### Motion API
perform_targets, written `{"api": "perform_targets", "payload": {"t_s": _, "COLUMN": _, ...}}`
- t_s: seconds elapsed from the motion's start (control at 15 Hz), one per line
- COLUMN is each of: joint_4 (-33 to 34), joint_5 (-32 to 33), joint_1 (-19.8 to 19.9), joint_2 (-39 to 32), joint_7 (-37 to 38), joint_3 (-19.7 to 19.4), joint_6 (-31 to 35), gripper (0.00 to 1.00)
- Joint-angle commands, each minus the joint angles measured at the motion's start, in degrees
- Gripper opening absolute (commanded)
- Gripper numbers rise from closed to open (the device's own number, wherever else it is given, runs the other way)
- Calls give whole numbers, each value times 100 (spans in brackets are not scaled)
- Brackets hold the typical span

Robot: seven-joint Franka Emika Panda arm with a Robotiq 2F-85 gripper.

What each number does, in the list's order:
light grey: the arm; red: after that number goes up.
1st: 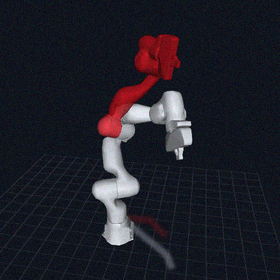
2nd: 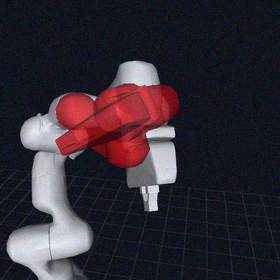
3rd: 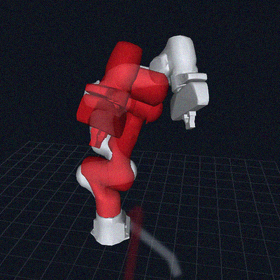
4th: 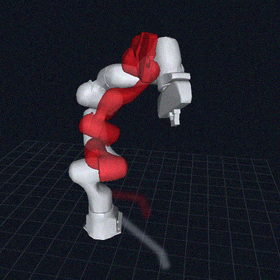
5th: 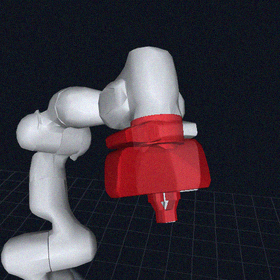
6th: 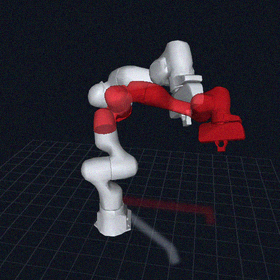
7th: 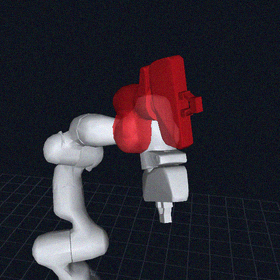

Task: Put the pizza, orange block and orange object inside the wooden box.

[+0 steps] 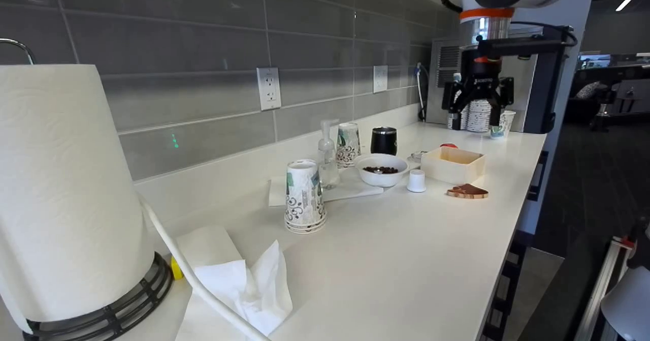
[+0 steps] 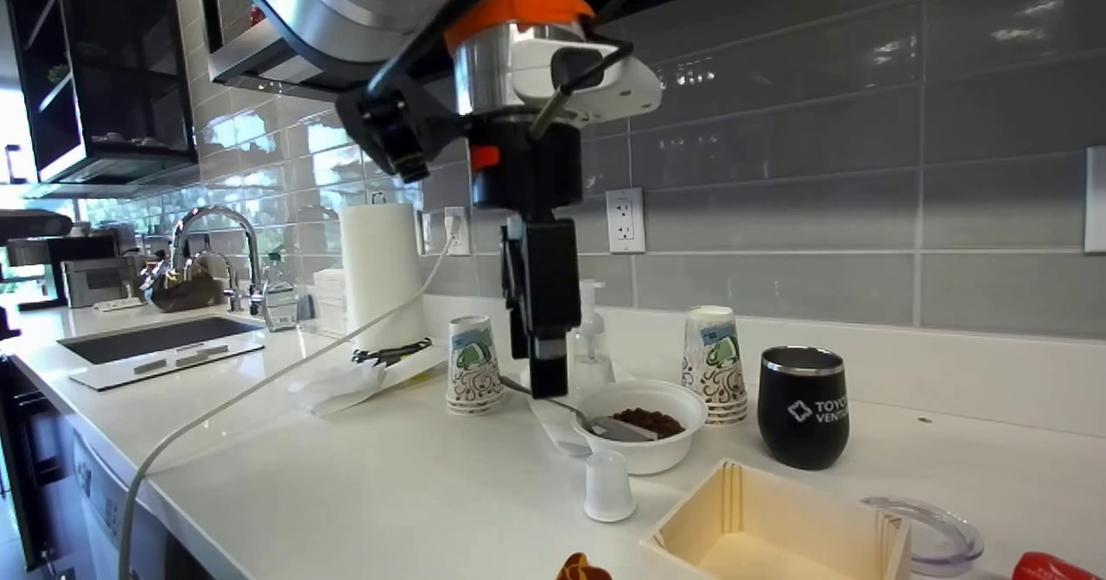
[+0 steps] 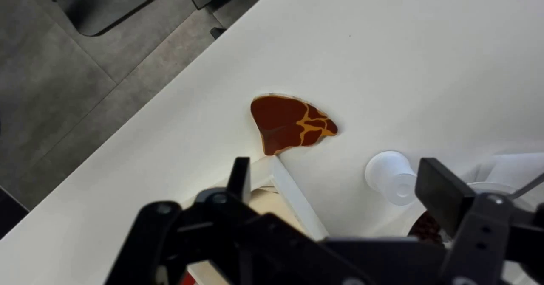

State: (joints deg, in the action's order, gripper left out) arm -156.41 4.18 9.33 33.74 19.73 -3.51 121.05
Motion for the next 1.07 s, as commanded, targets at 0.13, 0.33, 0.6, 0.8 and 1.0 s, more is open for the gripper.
{"api": "perform_targets", "payload": {"t_s": 0.13, "joint_4": -242, "joint_5": -485, "joint_1": 276, "joint_2": -549, "joint_7": 200, "joint_3": -92, "joint_6": 1288, "gripper": 100}}
{"api": "perform_targets", "payload": {"t_s": 0.33, "joint_4": -241, "joint_5": -637, "joint_1": 266, "joint_2": -967, "joint_7": 110, "joint_3": -118, "joint_6": 1824, "gripper": 100}}
{"api": "perform_targets", "payload": {"t_s": 0.6, "joint_4": -244, "joint_5": -864, "joint_1": 196, "joint_2": -1486, "joint_7": 52, "joint_3": -154, "joint_6": 2247, "gripper": 100}}
{"api": "perform_targets", "payload": {"t_s": 0.8, "joint_4": -245, "joint_5": -983, "joint_1": 177, "joint_2": -1739, "joint_7": 64, "joint_3": -161, "joint_6": 2327, "gripper": 100}}
{"api": "perform_targets", "payload": {"t_s": 1.0, "joint_4": -245, "joint_5": -1058, "joint_1": 200, "joint_2": -1891, "joint_7": 99, "joint_3": -184, "joint_6": 2299, "gripper": 100}}
